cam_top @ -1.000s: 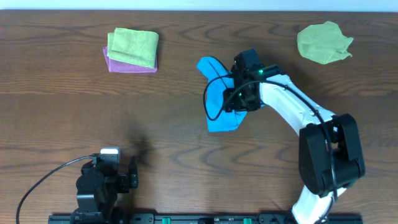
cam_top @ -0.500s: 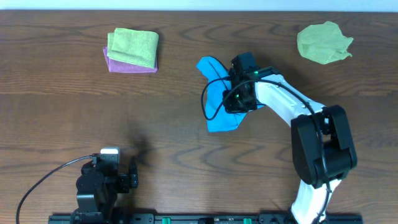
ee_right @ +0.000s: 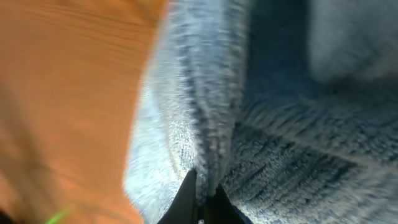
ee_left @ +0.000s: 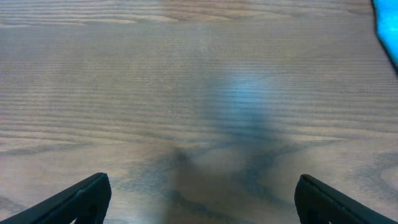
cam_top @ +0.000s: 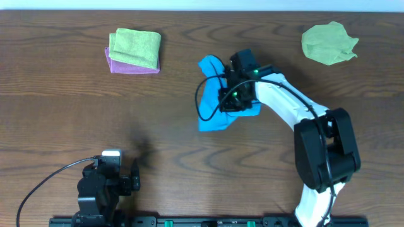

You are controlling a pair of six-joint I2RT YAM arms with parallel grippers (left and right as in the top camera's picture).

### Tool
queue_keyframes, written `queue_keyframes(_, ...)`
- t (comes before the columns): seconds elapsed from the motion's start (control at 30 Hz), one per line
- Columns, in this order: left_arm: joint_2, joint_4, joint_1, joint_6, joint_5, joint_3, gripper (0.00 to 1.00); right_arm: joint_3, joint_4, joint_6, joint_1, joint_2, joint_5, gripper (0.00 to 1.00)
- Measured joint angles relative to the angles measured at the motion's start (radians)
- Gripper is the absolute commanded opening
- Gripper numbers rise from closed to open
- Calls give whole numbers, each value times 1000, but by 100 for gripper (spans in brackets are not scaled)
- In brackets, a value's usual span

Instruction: Fold the cloth

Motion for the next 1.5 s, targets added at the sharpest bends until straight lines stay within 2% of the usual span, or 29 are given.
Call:
queue_keyframes(0.23, 0, 0, 0, 0, 0, 0, 95, 105, 20, 0, 85, -33, -17, 1)
queue_keyframes(0.47, 0, 0, 0, 0, 0, 0, 95, 117, 71, 0, 140, -38, -24, 3)
queue_keyframes(0.53, 0, 0, 0, 0, 0, 0, 95, 117, 101, 0, 150, -38, -24, 6)
queue_keyframes(0.73, 0, 0, 0, 0, 0, 0, 95, 117, 275, -8, 199, -38, -41, 27)
queue_keyframes(0.87, 0, 0, 0, 0, 0, 0, 95, 118, 372, -33, 262, -38, -94, 36)
queue_keyframes(0.97, 0, 0, 0, 0, 0, 0, 95, 119, 348, -39, 317, -36, -116, 41)
queue_keyframes(1.13, 0, 0, 0, 0, 0, 0, 95, 119, 235, -46, 350, -31, -95, 41)
queue_keyframes(1.3, 0, 0, 0, 0, 0, 0, 96, 119, 160, -50, 320, -31, -43, 44)
queue_keyframes(1.5, 0, 0, 0, 0, 0, 0, 95, 120, 52, -84, 228, -88, -6, 55)
